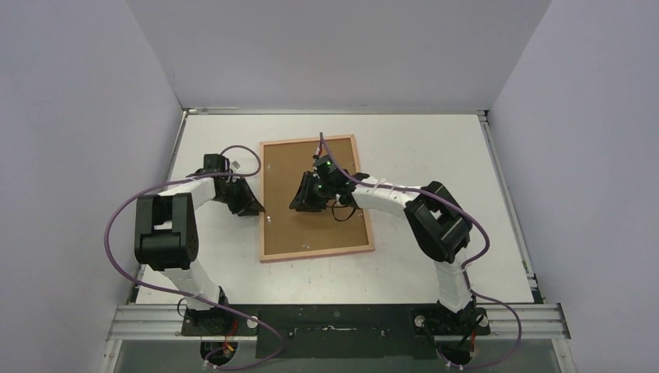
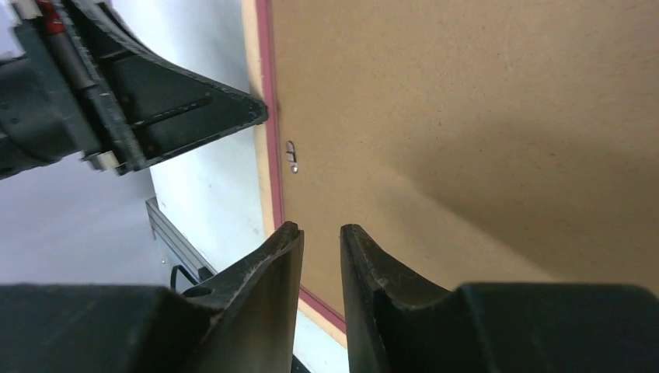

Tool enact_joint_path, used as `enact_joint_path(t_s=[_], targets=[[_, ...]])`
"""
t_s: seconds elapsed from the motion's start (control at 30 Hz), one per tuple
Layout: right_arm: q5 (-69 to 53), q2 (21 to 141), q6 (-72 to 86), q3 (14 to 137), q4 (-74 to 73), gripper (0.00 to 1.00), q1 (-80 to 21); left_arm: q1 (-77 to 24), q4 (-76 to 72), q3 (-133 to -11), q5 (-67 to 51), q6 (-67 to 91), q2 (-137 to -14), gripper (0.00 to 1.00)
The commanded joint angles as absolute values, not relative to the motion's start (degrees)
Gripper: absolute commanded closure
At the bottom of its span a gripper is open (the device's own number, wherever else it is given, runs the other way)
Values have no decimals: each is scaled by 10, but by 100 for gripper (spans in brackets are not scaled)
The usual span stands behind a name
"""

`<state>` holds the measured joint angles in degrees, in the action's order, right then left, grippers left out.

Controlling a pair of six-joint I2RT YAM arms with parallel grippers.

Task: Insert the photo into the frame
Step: Install the photo frame at the center of the board.

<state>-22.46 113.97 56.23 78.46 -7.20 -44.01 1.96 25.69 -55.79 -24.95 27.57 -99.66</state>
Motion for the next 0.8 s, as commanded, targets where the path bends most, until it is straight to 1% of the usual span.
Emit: enact_joint_path(t_s=[0.0,0.03,0.13,0.3,0.4,0.5,0.77], targets=[[-221,1172,602,815,-27,74,-457,14,245,-549,-257,280,-991,98],[-222,1180,605,818,-25,74,-461,14,244,-550,-261,282,-992,100],[-224,1201,613,829,-21,75,-473,11,237,-553,-273,288,-997,100],[-221,1233,614,851,-23,81,-486,9,233,-566,-326,294,-1025,100],[-221,1249,615,863,-24,83,-487,9,241,-569,-330,291,-1033,100],[-226,1264,615,874,-30,87,-487,9,243,-569,-332,288,-1034,100],[-241,1286,622,883,-24,87,-490,9,248,-574,-333,280,-1041,100]])
